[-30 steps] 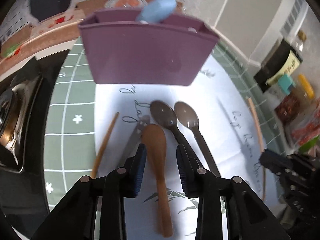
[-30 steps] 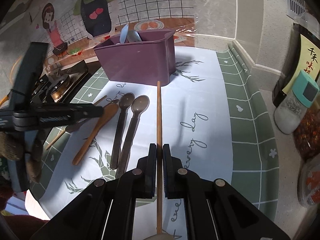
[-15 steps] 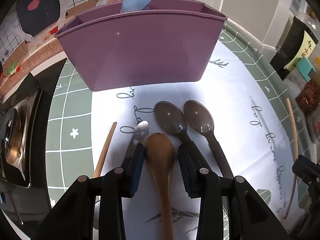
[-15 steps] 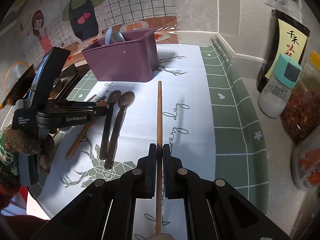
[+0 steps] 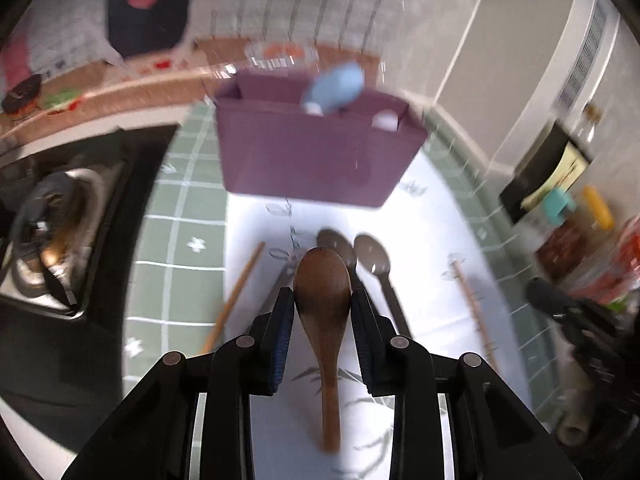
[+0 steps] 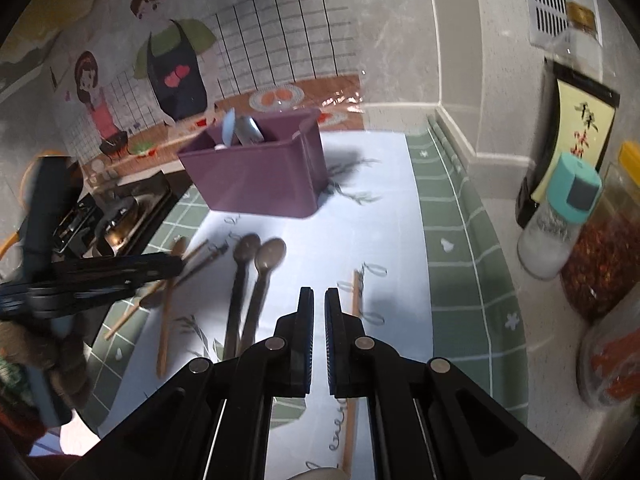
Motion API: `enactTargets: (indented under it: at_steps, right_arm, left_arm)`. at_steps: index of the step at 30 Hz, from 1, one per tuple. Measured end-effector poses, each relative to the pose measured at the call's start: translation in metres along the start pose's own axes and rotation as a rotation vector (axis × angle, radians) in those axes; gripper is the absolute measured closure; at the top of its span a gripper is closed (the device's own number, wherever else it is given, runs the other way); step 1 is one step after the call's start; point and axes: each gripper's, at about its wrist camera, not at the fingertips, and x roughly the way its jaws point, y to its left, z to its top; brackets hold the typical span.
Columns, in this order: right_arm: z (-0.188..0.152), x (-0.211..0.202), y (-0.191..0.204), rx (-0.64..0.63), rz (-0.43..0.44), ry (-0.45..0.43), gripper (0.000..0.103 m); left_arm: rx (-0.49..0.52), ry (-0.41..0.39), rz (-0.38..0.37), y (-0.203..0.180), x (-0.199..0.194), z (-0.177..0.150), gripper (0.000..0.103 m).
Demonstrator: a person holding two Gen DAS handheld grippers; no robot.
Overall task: Organize utensils
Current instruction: 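Lift the chopstick with the right gripper while the left lifts the wooden spoon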
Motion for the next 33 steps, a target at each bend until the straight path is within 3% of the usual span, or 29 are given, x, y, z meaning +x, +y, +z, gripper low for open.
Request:
enactTargets:
  at_steps: [3, 10, 12, 15, 21, 28, 33]
  right_arm:
    - [0.004, 0.002, 0.0, 0.004, 0.008, -0.006, 0.098]
    - [0.01, 0.004, -0.002, -0.004, 0.027, 0.001, 0.098]
    - [0.007, 0.013, -0.007, -0.023, 0.067, 0.094, 0.095]
    - [-0.008, 0.02, -0.011, -0.064, -0.01, 0.153, 0.09]
    - [-0.023, 0.041, -0.013, -0.068, -0.037, 0.209, 0.09]
    - [-0.012, 0.07, -0.014, -0.076, -0.094, 0.21, 0.089]
    - [0.0, 0.092, -0.021, -0.059, -0.073, 0.239, 0.088]
  left_arm:
    - [-0.008, -0.055, -0.009, 0.004, -0.023, 0.0, 0.073]
    - [-0.04, -0.069, -0.018, 0.017, -0.039, -0.001, 0.073]
    - [-0.046, -0.075, -0.017, 0.019, -0.043, -0.002, 0.073]
    - [-0.056, -0.076, -0.022, 0.023, -0.046, -0.004, 0.073]
    - [-0.068, -0.068, -0.029, 0.026, -0.048, -0.006, 0.073]
    - [-0.067, -0.065, -0.027, 0.025, -0.05, -0.009, 0.073]
    - [-0.079, -0.061, -0.029, 0.027, -0.054, -0.013, 0.073]
